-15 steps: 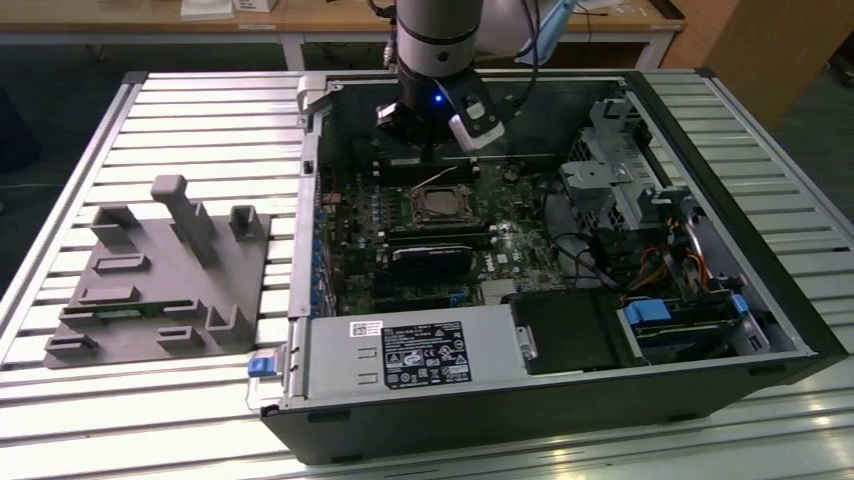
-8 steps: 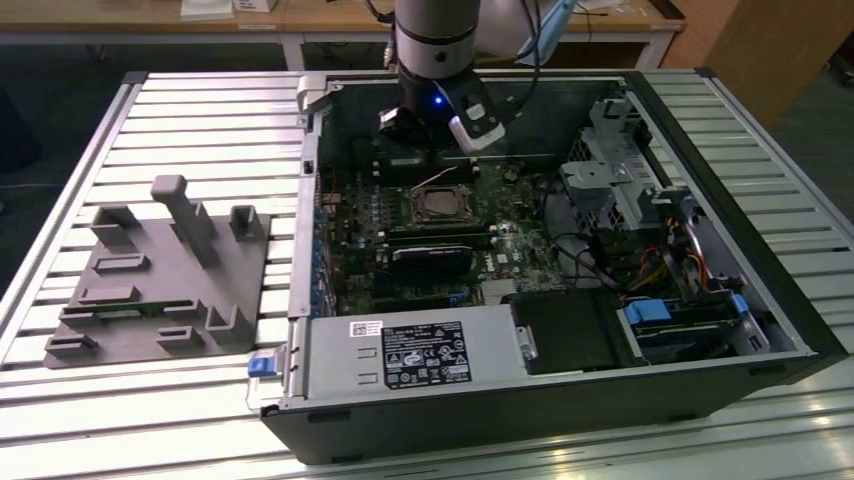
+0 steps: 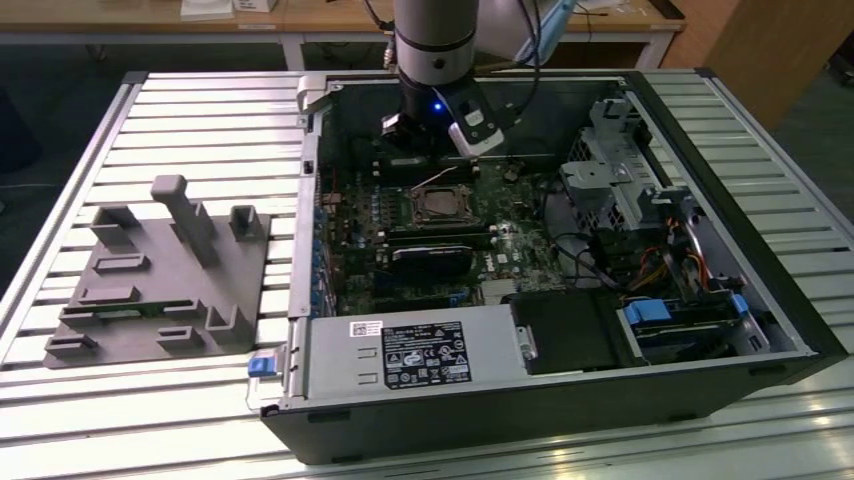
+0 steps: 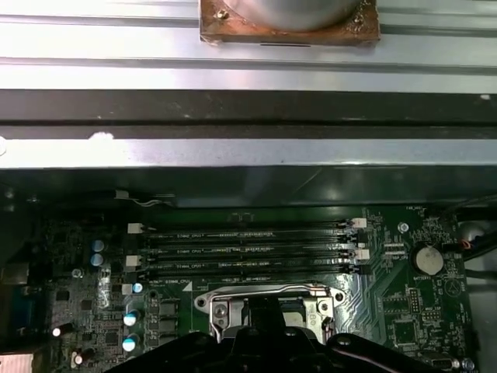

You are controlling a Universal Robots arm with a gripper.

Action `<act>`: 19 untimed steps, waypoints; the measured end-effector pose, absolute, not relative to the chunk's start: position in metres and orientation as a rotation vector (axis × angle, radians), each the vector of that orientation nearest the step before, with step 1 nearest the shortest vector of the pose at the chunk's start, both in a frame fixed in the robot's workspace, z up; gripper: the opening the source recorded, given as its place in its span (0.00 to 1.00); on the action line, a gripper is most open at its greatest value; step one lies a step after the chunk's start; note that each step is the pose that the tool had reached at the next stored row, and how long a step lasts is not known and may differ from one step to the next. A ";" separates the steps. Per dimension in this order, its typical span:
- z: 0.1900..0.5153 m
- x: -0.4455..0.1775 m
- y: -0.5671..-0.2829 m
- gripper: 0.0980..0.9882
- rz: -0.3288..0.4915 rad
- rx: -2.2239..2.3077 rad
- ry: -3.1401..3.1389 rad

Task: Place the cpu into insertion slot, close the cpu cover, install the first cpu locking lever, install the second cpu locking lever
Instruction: 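Install the first cpu locking lever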

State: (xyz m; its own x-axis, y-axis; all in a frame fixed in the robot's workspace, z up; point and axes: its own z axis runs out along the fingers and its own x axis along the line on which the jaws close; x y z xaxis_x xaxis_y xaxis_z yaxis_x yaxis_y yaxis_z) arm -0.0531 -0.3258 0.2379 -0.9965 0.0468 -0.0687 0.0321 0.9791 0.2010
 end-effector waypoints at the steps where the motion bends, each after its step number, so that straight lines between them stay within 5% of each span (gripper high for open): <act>1: 0.237 -0.053 -0.326 0.01 0.307 0.065 3.052; 19: 0.226 -0.041 -0.321 0.01 0.302 0.116 3.047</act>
